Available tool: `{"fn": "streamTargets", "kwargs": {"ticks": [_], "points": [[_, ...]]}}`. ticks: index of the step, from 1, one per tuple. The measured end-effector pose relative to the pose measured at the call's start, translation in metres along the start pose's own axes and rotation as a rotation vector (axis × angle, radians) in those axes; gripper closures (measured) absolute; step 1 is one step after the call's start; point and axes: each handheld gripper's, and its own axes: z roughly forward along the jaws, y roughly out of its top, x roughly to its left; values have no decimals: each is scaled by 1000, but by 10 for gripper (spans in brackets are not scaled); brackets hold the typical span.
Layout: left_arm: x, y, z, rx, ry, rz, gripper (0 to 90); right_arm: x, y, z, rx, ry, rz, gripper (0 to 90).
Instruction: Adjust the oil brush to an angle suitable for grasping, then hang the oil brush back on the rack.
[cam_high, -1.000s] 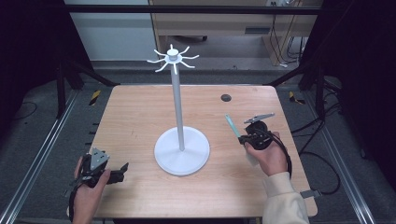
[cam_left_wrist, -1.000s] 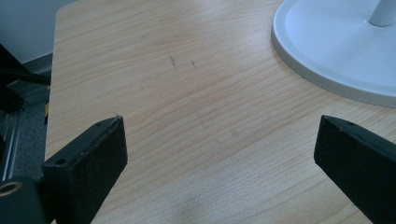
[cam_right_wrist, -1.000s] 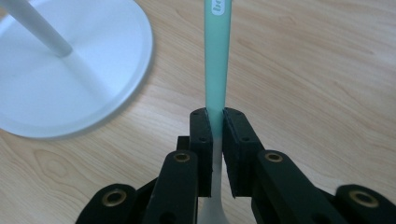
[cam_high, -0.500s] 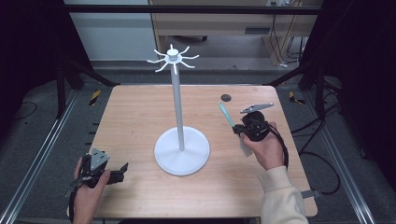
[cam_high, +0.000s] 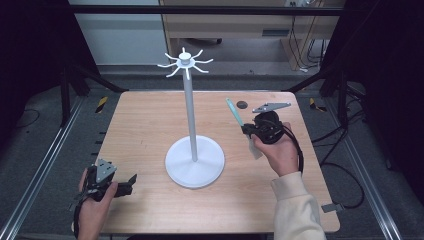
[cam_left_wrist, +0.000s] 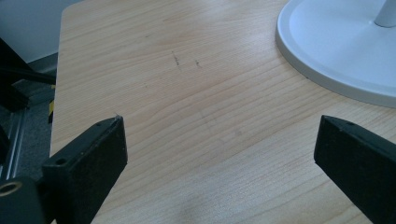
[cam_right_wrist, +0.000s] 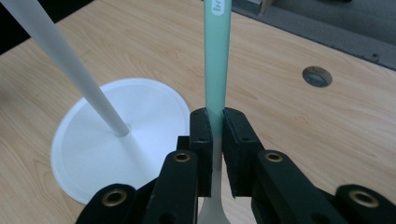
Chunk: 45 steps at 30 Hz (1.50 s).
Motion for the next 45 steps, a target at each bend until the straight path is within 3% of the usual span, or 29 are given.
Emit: {"fn": "streamTargets", "kwargs": {"ticks": [16, 25, 45], "points": [[1, 2, -1, -9, -6, 0, 23, 19, 14, -30, -146, 12, -49, 826], [1, 2, -2, -16, 0, -3, 23, 19, 16, -46, -216, 19, -49, 826], [2, 2, -2, -16, -2, -2, 23, 31, 23, -65, -321, 49, -84, 826]]}}
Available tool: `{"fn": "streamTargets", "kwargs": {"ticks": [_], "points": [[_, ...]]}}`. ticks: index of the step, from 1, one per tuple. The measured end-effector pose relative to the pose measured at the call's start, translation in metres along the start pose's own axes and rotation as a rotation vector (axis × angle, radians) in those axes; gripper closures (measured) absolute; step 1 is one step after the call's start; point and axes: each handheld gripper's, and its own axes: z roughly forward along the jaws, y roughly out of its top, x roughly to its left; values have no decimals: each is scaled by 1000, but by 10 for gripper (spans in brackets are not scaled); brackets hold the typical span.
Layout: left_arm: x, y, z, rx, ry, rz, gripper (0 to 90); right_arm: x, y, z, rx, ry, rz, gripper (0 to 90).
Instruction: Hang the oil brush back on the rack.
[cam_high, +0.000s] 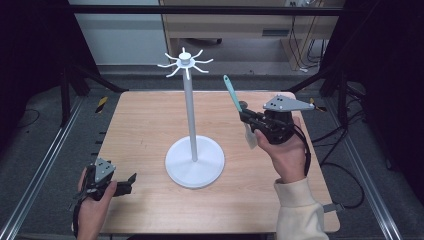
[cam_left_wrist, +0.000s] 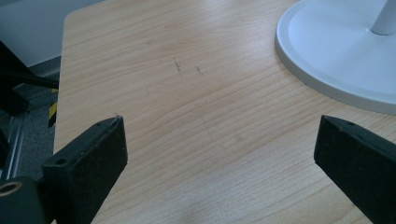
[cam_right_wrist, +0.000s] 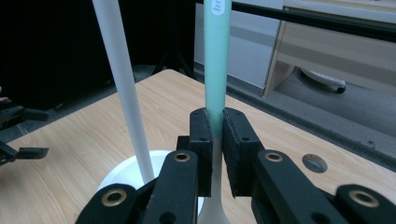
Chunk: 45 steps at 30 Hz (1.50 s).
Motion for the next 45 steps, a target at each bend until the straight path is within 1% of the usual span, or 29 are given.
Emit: {"fn": "streamTargets", "kwargs": {"ticks": [3, 14, 21, 25, 36, 45], "points": [[0, 0, 0, 0, 0, 0, 23, 2, 2, -2, -18, 1, -5, 826], [0, 0, 0, -1, 1, 0, 23, 8, 8, -8, -53, 16, -13, 826], [1, 0, 0, 1, 2, 2, 23, 15, 13, -14, -87, 28, -35, 826], [0, 0, 0, 2, -1, 3, 22, 16, 16, -17, -104, 39, -32, 826], [1, 0, 0, -2, -1, -4, 23, 20, 18, -21, -124, 46, -43, 826], [0, 0, 0, 2, -5, -2, 23, 28, 23, -29, -153, 58, -59, 825]]}}
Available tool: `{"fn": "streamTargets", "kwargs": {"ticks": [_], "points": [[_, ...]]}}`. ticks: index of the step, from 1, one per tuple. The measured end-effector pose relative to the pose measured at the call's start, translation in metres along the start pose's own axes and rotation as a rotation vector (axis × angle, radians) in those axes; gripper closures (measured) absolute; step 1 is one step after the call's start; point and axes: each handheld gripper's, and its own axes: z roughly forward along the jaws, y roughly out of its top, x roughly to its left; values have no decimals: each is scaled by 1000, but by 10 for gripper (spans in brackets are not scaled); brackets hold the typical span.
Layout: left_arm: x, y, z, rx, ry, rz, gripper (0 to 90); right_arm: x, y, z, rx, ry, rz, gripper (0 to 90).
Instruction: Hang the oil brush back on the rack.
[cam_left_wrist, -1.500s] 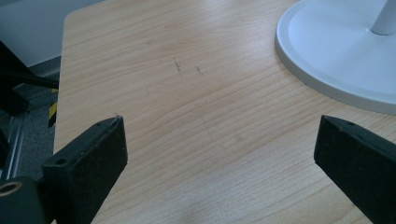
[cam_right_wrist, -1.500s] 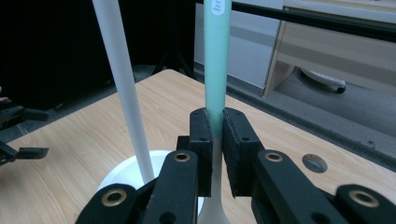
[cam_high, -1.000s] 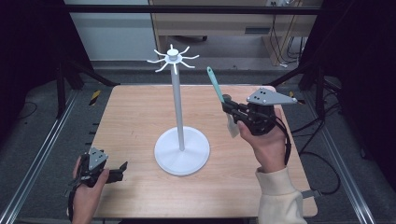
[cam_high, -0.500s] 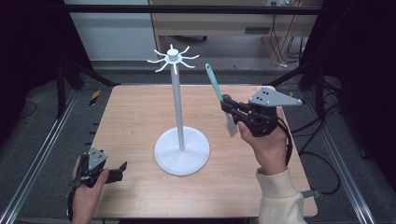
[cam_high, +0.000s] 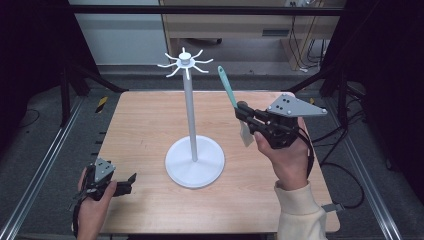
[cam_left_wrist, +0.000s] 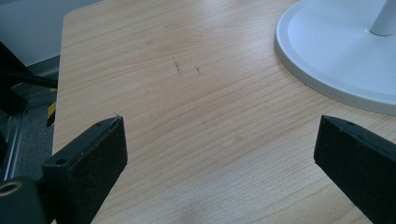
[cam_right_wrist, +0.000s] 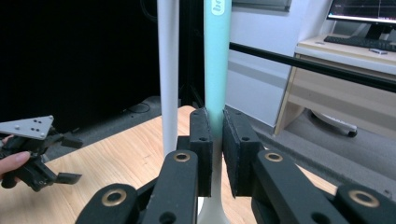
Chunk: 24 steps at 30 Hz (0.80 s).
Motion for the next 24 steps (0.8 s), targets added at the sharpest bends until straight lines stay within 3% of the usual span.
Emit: {"fn": "streamTargets", "kwargs": {"ticks": [10, 24], "points": [[0, 0, -1, -5, 3, 3, 23, 9, 6, -4, -13, 29, -24, 825], [0, 0, -1, -3, 6, 4, 22, 14, 7, 3, -2, 42, -34, 825]]}}
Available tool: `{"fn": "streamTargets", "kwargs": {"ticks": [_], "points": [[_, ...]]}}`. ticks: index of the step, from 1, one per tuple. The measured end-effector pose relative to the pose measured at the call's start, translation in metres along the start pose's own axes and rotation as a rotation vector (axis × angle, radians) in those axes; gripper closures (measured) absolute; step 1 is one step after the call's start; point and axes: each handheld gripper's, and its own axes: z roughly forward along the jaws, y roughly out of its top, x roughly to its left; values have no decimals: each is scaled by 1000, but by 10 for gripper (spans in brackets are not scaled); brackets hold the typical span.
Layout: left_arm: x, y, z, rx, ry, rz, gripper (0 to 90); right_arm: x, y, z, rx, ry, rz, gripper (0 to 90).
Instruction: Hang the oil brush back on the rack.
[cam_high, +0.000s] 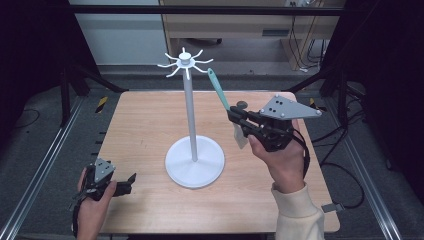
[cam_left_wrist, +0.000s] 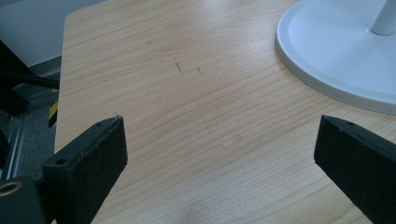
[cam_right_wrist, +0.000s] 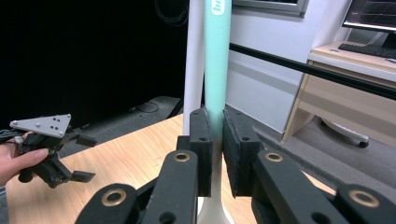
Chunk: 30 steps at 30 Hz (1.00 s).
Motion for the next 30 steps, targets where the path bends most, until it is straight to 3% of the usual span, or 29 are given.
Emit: {"fn": "streamTargets", "kwargs": {"ticks": [30], "points": [[1, -1, -1, 0, 4, -5, 23, 0, -3, 24, 22, 24, 19, 823]]}}
